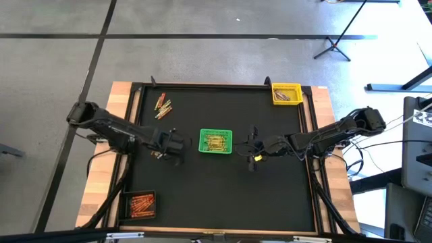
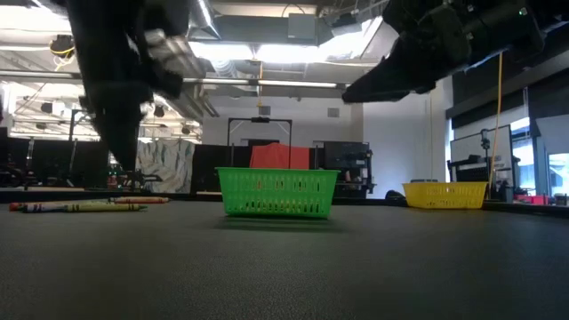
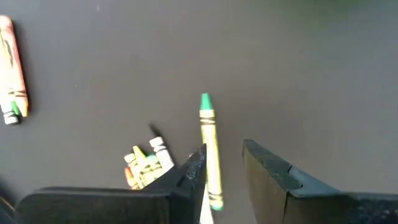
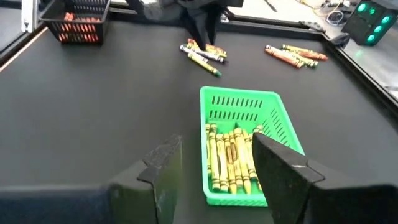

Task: Sort crayons
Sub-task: Put the green crayon into the green bin

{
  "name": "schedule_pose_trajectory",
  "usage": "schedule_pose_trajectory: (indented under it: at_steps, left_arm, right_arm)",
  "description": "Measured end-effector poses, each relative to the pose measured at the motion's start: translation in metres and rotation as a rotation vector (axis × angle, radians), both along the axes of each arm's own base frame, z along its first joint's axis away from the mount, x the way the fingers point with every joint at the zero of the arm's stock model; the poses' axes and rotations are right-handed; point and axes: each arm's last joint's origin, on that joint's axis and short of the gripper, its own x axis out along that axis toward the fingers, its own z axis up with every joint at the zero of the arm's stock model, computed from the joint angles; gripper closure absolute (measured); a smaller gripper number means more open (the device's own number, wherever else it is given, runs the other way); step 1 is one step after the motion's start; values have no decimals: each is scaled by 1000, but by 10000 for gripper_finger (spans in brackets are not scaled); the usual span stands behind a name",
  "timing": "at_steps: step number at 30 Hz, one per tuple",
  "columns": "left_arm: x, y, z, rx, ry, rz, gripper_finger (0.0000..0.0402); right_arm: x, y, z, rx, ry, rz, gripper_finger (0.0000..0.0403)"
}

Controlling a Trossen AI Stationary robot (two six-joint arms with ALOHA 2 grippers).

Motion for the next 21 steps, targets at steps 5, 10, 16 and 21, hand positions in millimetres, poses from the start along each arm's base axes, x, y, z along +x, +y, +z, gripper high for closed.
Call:
schedule_pose_trajectory:
  at_steps: [5,10,16,21]
  left_arm:
    - [-5,23,-21,-83,18,10,314]
    - [-7,37,-37,-122,-23,12,314]
    - [-11,42,-48,-171,-53,5,314]
    - [-16,43,-55,-184,-61,0,328]
  right_arm:
    - [0,0,0,8,3,8,213]
    - [0,0,0,16,5,5,213]
    - [0,0,-1,15,6,5,213]
    - [0,0,0,14,0,6,213]
